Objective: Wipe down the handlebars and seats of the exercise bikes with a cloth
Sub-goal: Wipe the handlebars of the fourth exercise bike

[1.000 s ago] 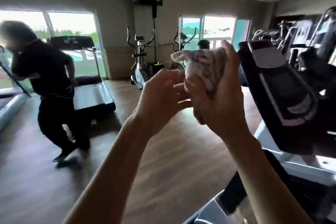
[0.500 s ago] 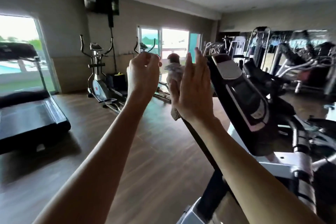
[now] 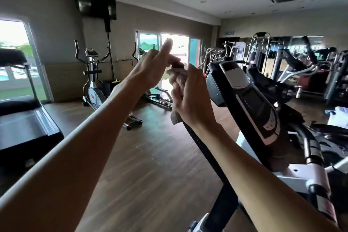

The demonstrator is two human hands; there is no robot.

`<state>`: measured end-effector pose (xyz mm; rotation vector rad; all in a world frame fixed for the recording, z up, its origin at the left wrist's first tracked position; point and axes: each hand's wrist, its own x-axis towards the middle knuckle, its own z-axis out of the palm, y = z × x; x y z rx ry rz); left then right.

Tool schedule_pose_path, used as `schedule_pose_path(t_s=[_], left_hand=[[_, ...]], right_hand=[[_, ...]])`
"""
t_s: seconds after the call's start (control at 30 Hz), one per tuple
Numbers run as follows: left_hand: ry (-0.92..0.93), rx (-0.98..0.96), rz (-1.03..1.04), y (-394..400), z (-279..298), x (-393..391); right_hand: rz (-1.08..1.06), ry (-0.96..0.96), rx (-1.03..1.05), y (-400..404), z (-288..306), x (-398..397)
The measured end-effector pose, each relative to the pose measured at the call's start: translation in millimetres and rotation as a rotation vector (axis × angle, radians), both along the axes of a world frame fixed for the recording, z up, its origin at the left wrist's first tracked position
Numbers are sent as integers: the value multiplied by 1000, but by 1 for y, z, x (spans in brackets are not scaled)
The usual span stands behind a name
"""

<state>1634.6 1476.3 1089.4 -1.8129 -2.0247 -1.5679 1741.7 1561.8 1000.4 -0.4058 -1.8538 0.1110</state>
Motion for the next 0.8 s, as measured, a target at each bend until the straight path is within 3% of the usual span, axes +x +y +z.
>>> schedule_pose_path(t_s=[0.27, 0.5, 0.67, 0.8], left_hand=[[188, -6, 49, -3, -3, 1], [45, -7, -18, 5, 3, -9], [141, -16, 57, 2, 0, -6], [171, -11, 25, 1, 0, -3]], right_hand=[[-63, -150, -14, -4, -20, 19], [-49, 13, 89, 5, 26, -20], [28, 0, 148, 2, 20, -6], [49, 116, 171, -3, 12, 25]])
